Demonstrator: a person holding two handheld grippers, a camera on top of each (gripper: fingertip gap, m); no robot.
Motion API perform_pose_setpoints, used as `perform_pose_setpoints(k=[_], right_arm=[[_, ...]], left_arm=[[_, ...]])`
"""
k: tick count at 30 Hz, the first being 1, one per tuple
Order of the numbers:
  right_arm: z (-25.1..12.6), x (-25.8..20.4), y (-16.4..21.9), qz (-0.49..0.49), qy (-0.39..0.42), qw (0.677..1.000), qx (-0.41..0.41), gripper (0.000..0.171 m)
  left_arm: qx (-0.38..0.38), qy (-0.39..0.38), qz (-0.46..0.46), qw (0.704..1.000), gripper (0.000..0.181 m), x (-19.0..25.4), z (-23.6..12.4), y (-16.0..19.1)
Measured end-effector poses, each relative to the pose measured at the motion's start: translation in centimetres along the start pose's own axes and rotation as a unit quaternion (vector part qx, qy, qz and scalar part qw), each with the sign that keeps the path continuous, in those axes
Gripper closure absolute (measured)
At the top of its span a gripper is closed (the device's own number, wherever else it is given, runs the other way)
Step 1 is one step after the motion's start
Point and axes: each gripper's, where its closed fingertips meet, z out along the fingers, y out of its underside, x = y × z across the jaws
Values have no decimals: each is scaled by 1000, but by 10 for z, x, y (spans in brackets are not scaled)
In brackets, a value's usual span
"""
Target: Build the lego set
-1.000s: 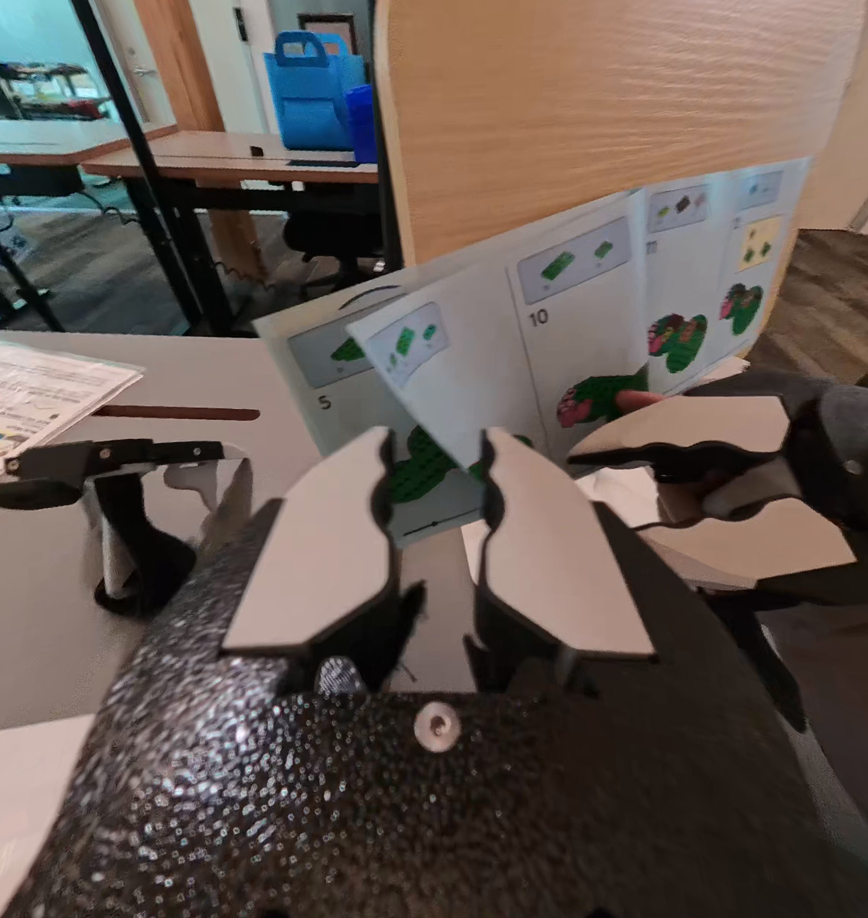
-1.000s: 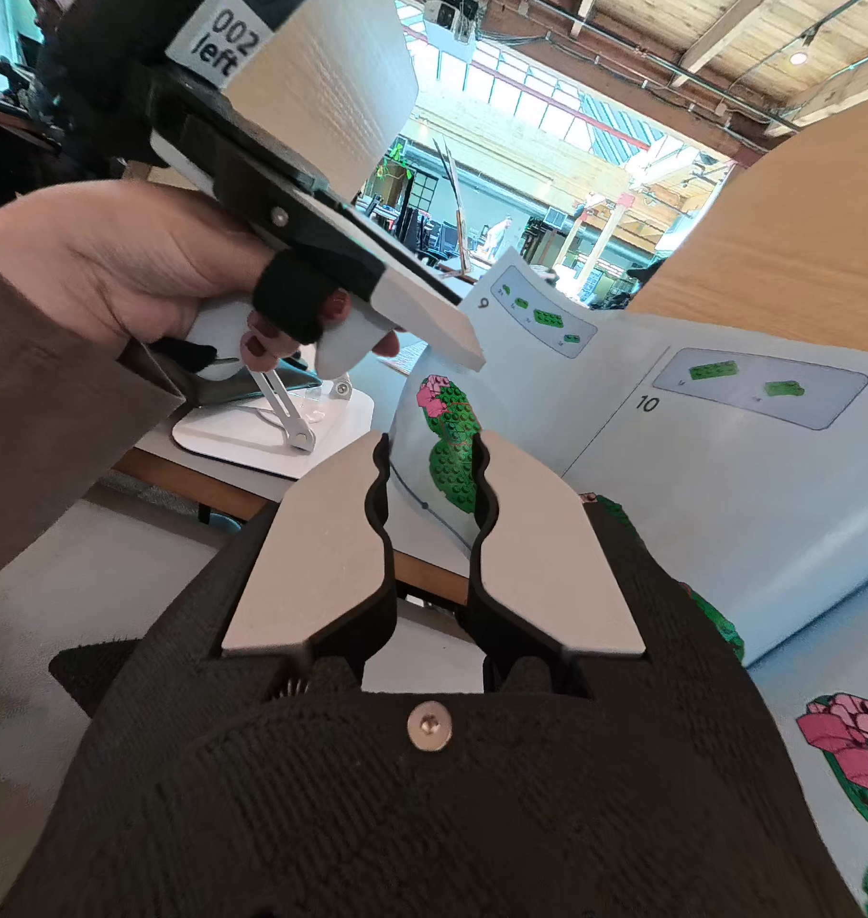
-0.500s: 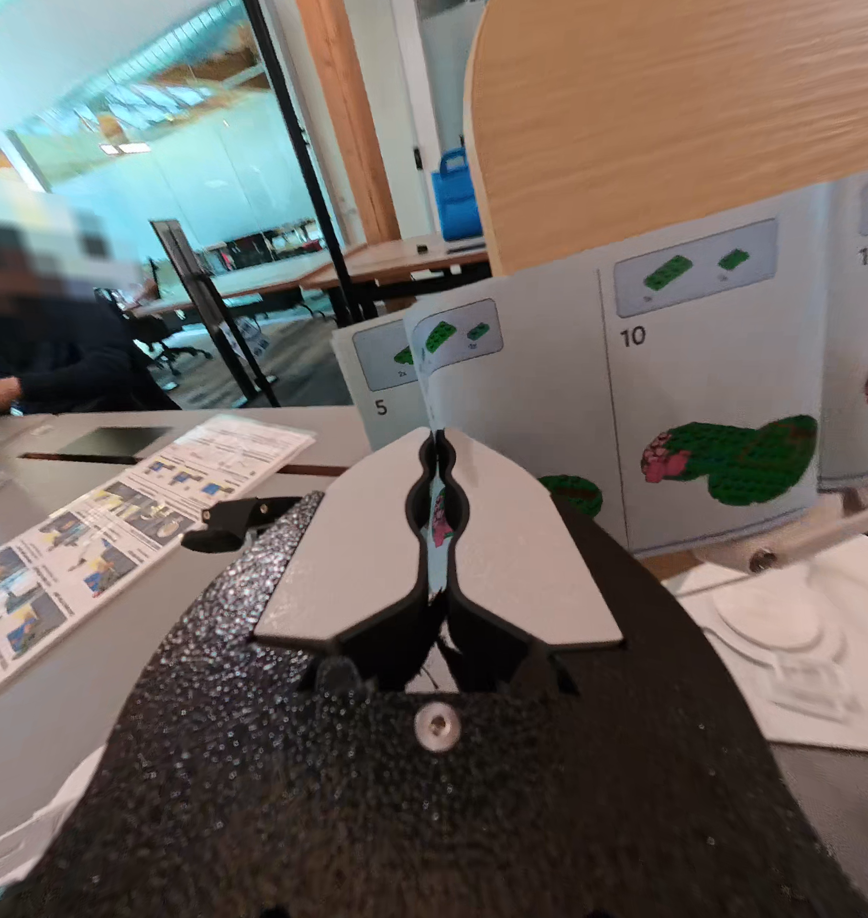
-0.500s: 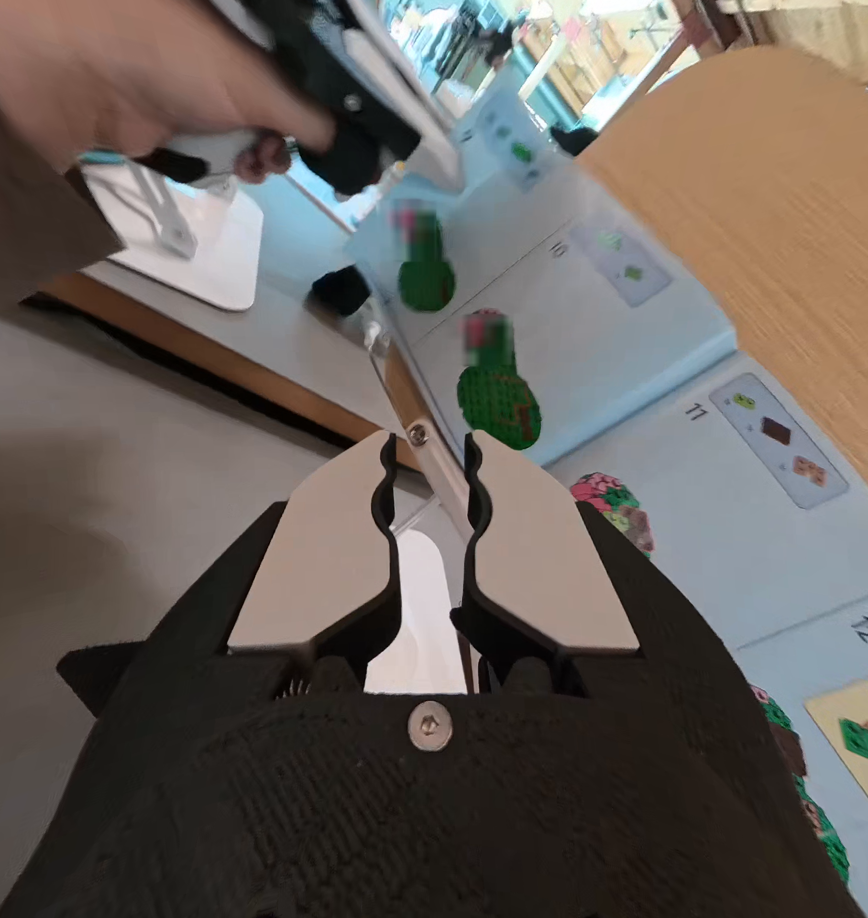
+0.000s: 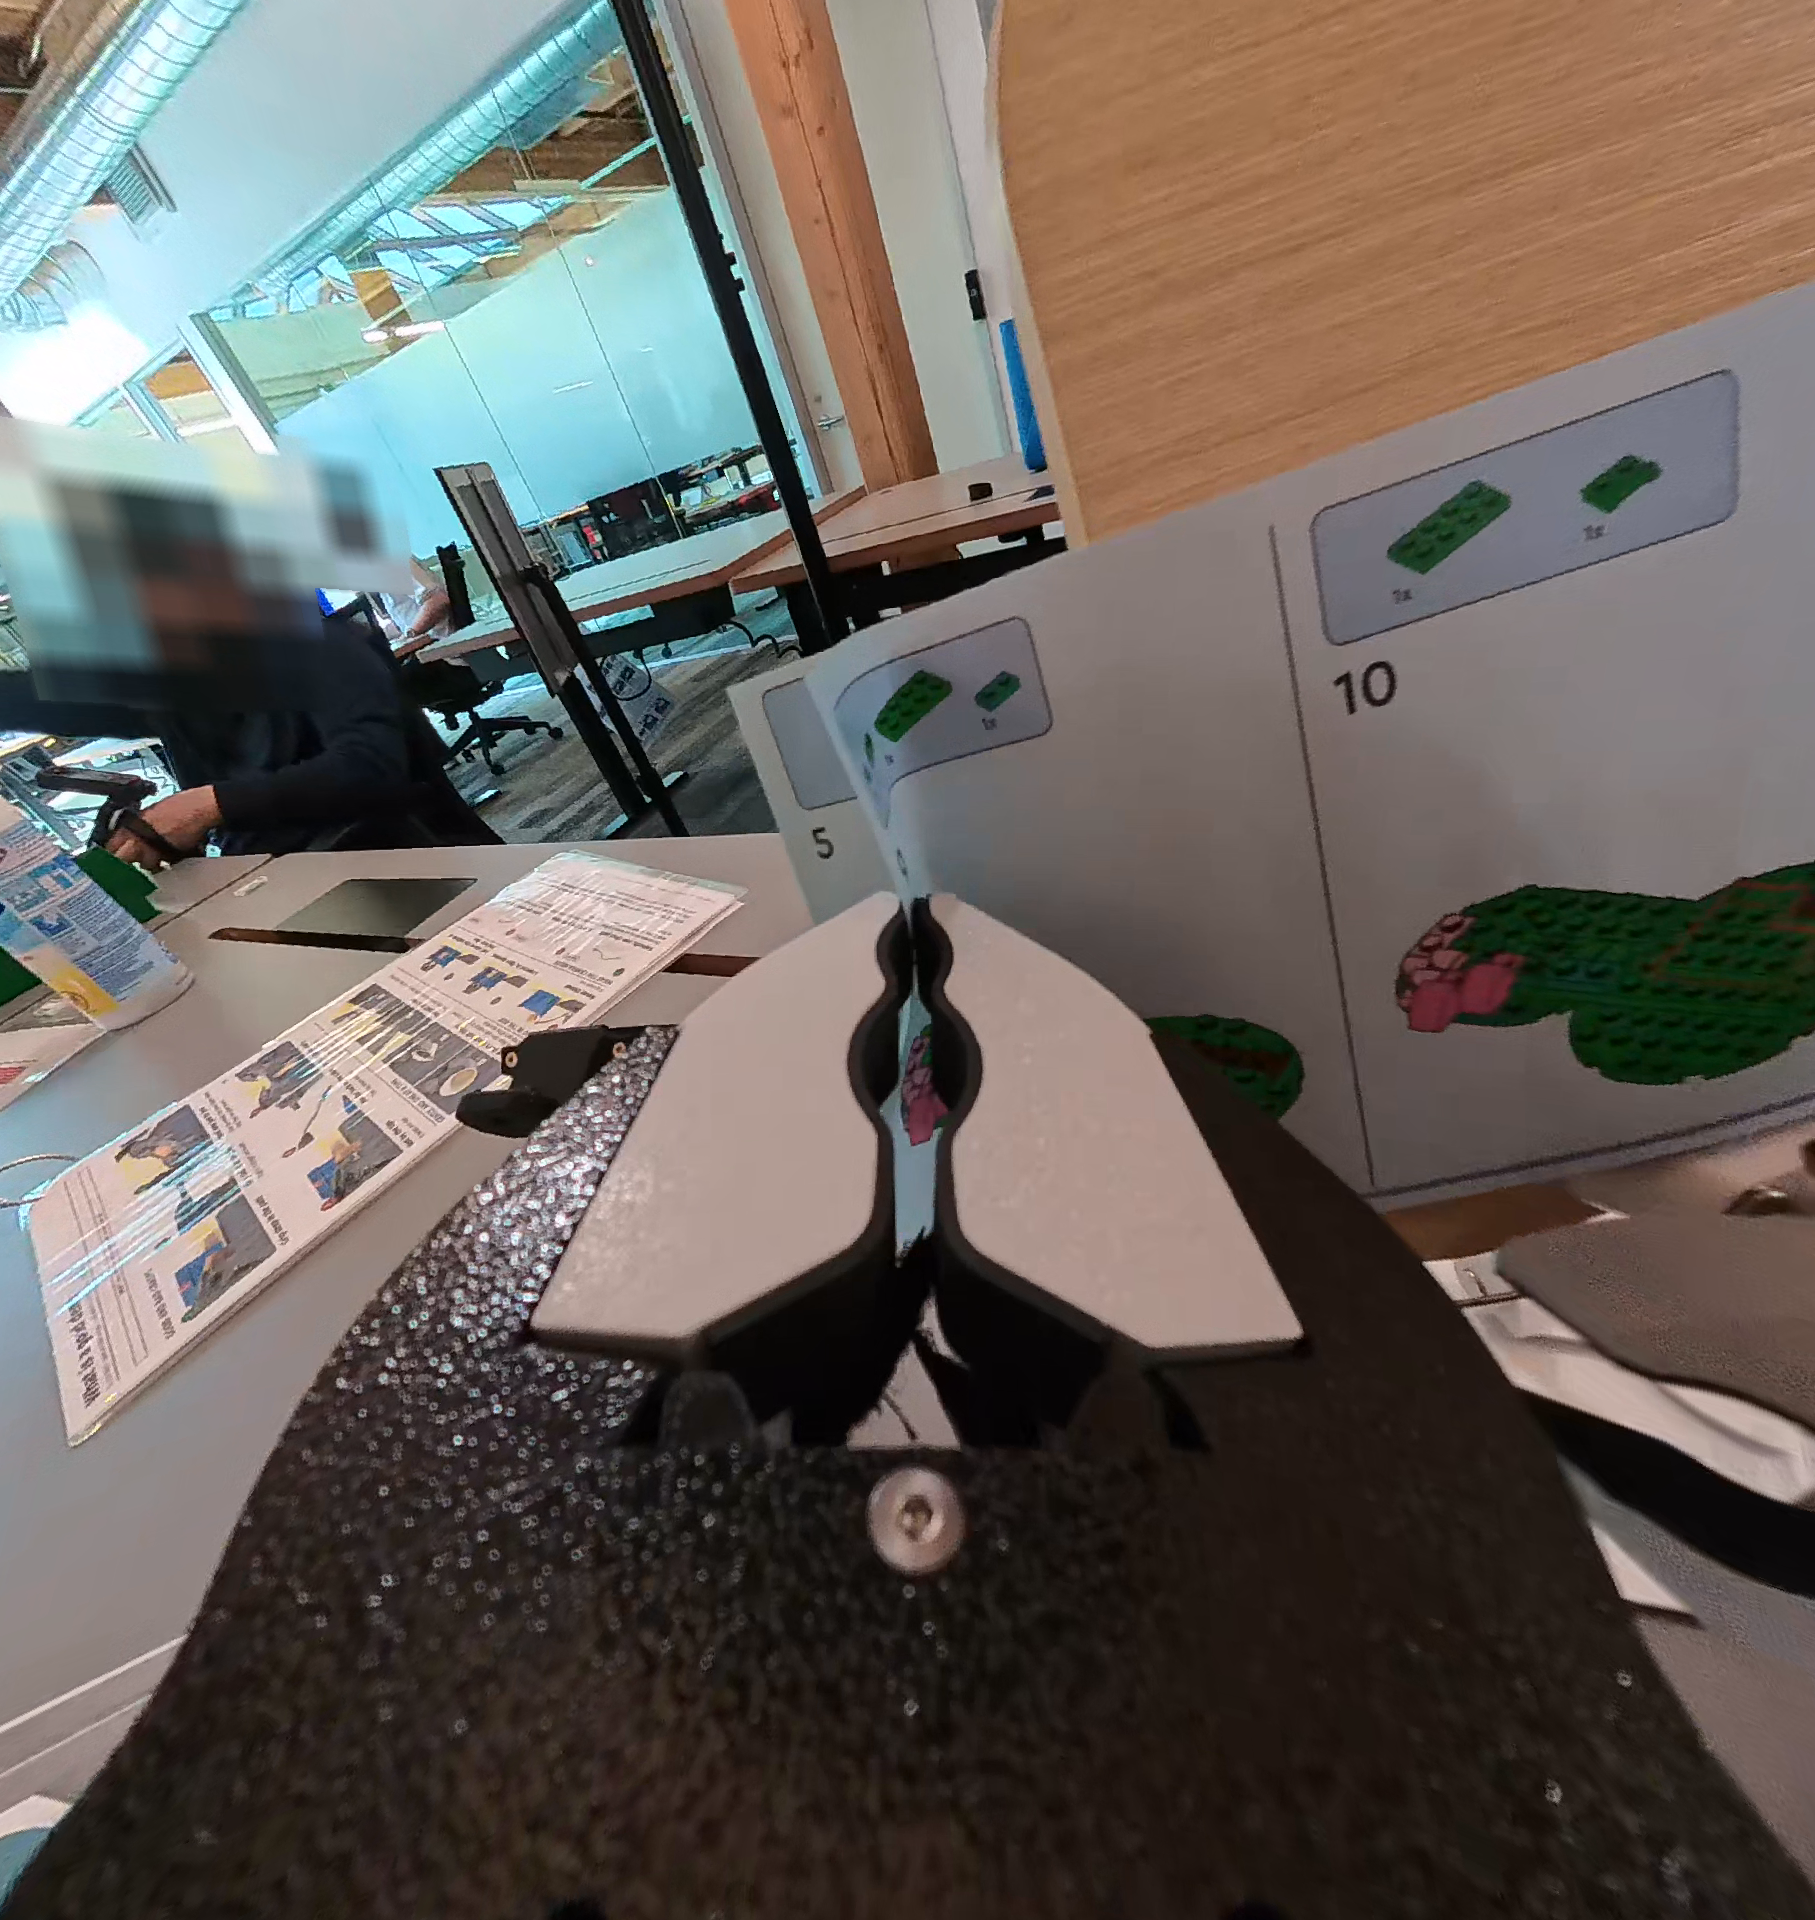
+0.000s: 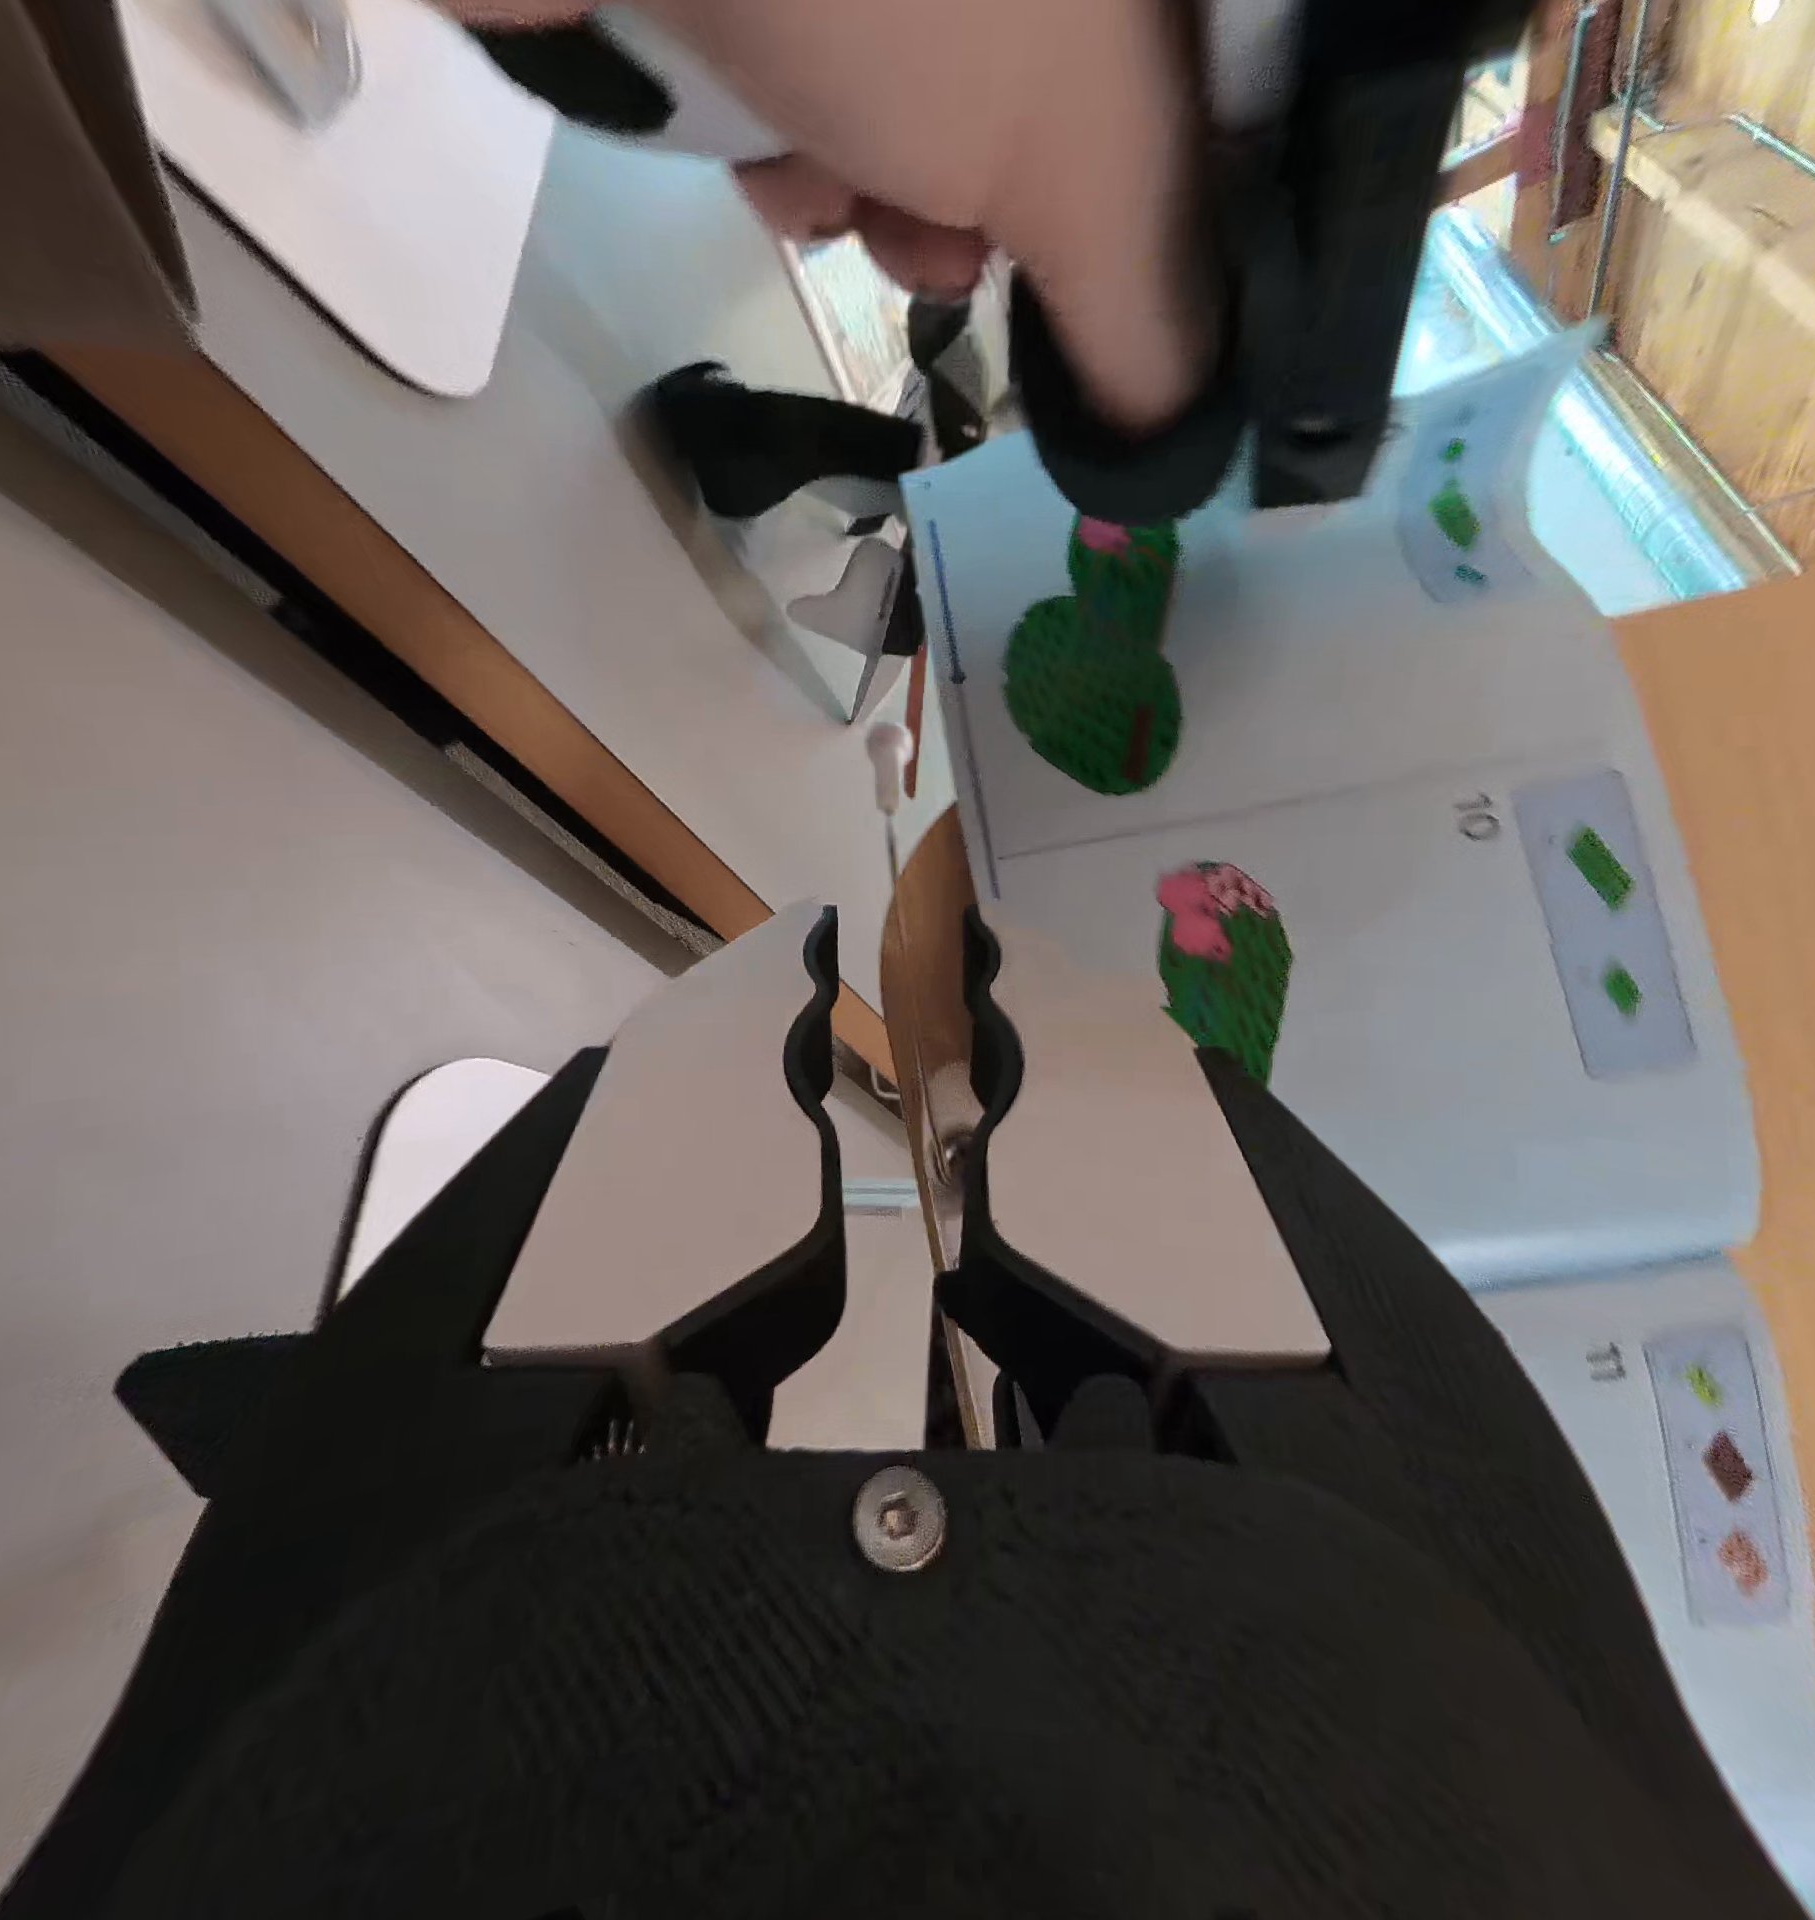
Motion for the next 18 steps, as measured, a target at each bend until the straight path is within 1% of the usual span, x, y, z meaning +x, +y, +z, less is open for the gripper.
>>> perform_pose_setpoints(k=[1,3,5,9,14,18], right_arm=[[5,-3,1,-14,0,1000,-12,151],[12,-2,7,-40,14,998,-43,157],[16,2,11,-64,40,995,-64,171],[16,4,10,-58,50,996,-44,171],[15,6,7,-34,62,997,14,171],[13,18,5,10,97,994,51,171]], left_arm=[[-1,0,1,1000,181,0,0,0],[-2,2,1,1000,181,1,0,0],[-2,5,-1,1000,181,1,0,1],[-1,8,-5,1000,181,0,-1,1],[-2,12,-10,1000,181,0,0,2],[-6,14,-8,1000,181,1,2,4]])
